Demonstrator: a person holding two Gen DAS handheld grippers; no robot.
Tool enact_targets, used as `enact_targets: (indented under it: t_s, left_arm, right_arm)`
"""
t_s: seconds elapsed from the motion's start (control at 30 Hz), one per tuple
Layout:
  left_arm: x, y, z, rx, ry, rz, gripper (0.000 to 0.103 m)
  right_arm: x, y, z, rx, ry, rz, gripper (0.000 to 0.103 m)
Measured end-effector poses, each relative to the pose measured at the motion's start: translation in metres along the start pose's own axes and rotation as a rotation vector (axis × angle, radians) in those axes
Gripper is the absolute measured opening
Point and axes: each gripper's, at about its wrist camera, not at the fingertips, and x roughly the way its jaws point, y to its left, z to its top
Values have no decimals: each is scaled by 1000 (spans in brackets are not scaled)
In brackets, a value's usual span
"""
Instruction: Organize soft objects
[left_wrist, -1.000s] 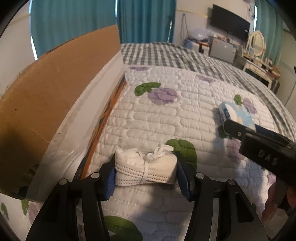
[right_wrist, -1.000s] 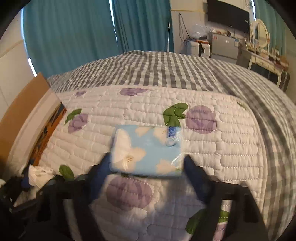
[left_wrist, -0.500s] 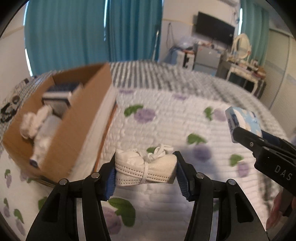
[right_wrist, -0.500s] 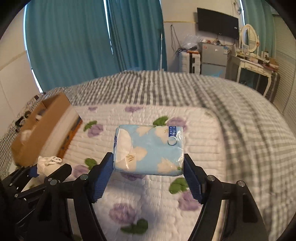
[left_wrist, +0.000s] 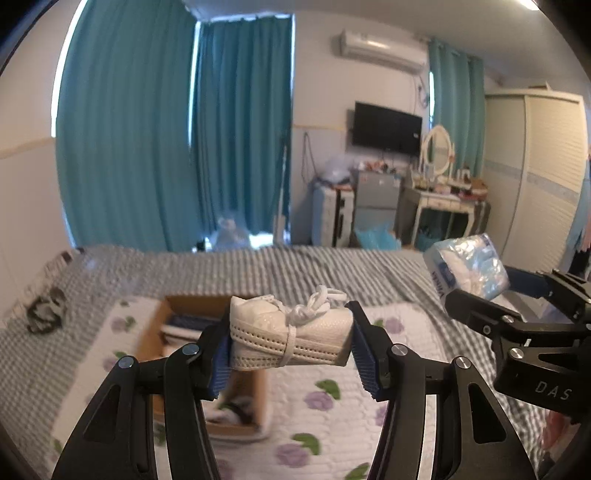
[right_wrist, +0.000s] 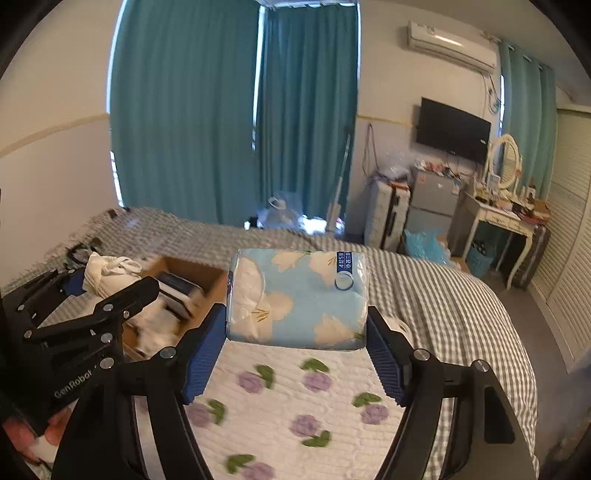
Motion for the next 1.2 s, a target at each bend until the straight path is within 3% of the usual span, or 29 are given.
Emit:
enact_targets:
  t_s: [0.23, 0.53, 0.77, 1.07, 1.2]
  left_arm:
    - [-12, 65, 15, 5, -27, 30, 54]
    - [35, 127, -22, -17, 87, 59, 54]
    - [84, 146, -63, -10, 193, 42, 54]
    - [123, 147, -89, 22, 241, 43, 56]
    - [131, 154, -95, -24, 233, -20, 57]
  right_arm:
    - [1, 77, 29, -42, -26, 87, 73]
    - [71, 151, 31, -69, 49, 166, 73]
    - [136, 165, 6, -40, 141, 201, 73]
    - [196, 165, -21, -41, 232, 218, 73]
    - [209, 164, -26, -31, 230, 223, 73]
